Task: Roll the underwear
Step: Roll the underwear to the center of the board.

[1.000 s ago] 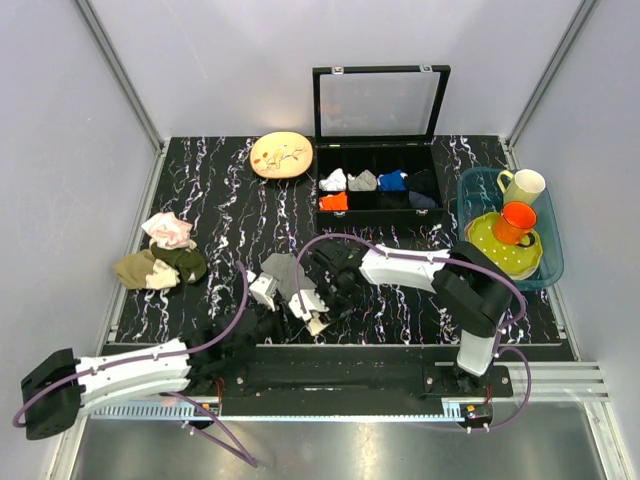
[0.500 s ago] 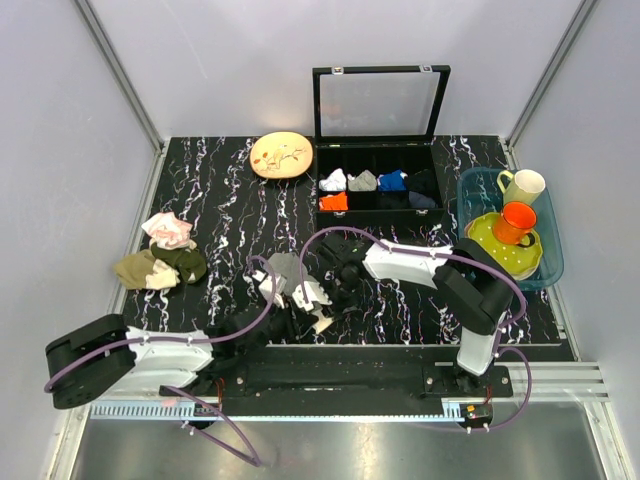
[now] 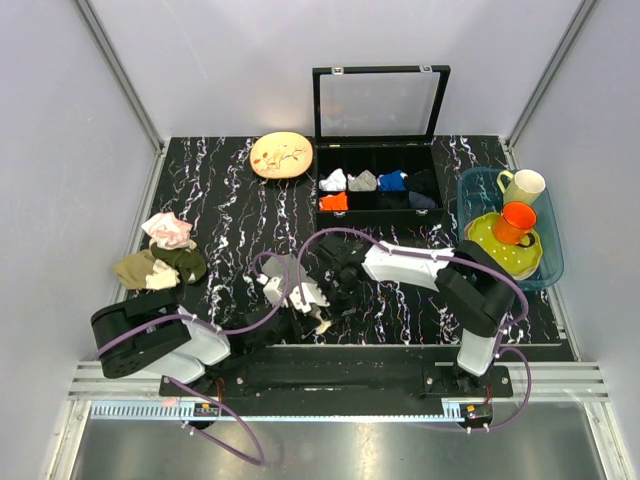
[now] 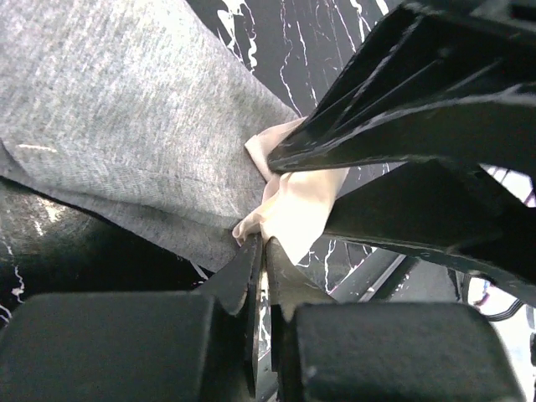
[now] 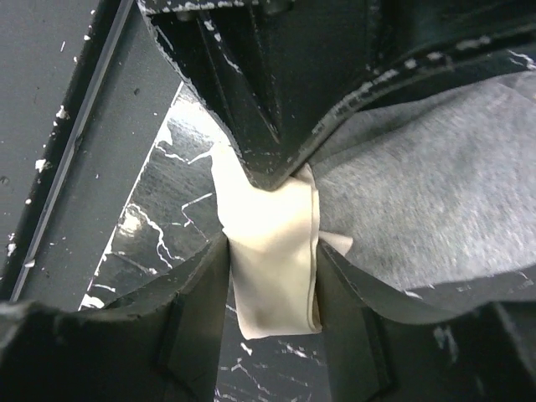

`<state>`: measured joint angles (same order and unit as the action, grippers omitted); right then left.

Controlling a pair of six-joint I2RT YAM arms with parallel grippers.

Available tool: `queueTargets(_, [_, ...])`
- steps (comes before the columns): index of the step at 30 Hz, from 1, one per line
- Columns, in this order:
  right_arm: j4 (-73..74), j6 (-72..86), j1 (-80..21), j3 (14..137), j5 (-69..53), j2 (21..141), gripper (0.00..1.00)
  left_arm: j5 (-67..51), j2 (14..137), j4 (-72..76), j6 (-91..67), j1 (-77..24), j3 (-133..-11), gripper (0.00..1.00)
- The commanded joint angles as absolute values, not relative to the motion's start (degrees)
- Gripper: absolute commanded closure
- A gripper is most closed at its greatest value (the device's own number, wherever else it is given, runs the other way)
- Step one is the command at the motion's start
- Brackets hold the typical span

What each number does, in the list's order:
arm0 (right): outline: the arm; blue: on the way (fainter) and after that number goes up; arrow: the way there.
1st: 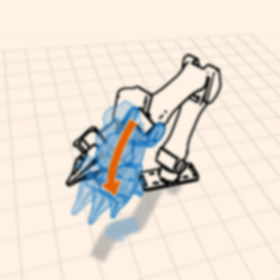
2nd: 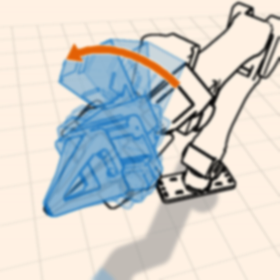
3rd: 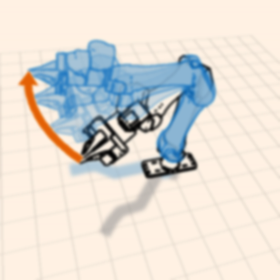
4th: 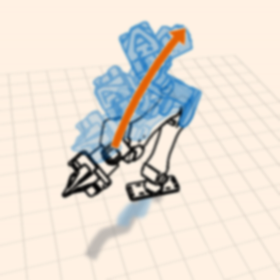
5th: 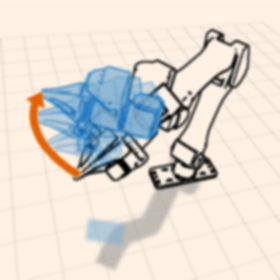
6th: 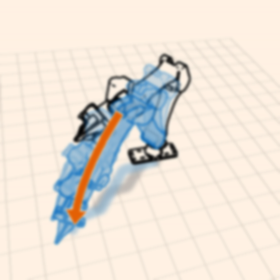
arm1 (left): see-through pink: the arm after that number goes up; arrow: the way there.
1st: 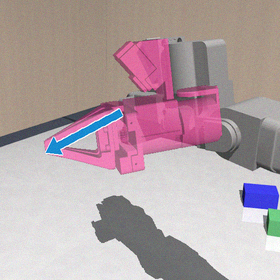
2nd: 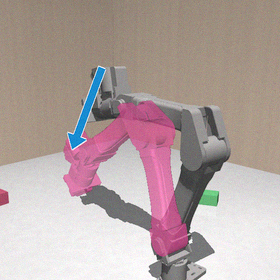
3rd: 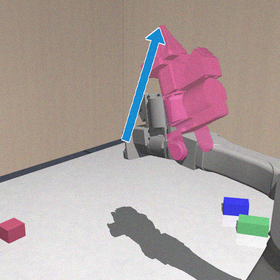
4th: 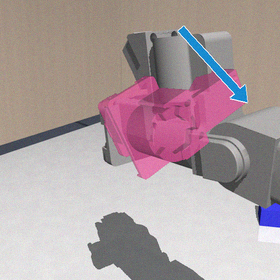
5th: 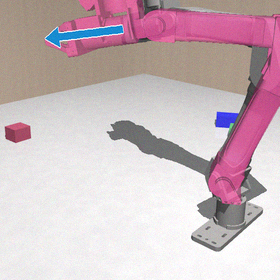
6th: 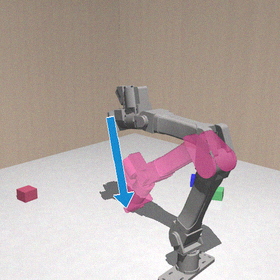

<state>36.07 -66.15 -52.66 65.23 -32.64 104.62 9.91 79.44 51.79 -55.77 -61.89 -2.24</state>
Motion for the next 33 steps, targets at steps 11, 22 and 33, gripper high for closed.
queueTargets(11, [40.4, -72.3, -50.9, 64.5, -37.9, 91.5, 0.46, 12.6, 76.1, 50.2, -63.0, -61.3, 3.3, 0.96])
queueTargets(22, [30.7, -75.1, -54.8, 59.1, -31.5, 97.3, 0.47, 11.8, 69.2, 41.0, -62.7, -61.3, 2.3, 0.94])
queueTargets(33, [30.1, -75.0, -55.2, 59.0, -30.9, 97.5, 0.44, 9.4, 76.6, 47.7, -64.2, -61.3, 2.7, 0.94])
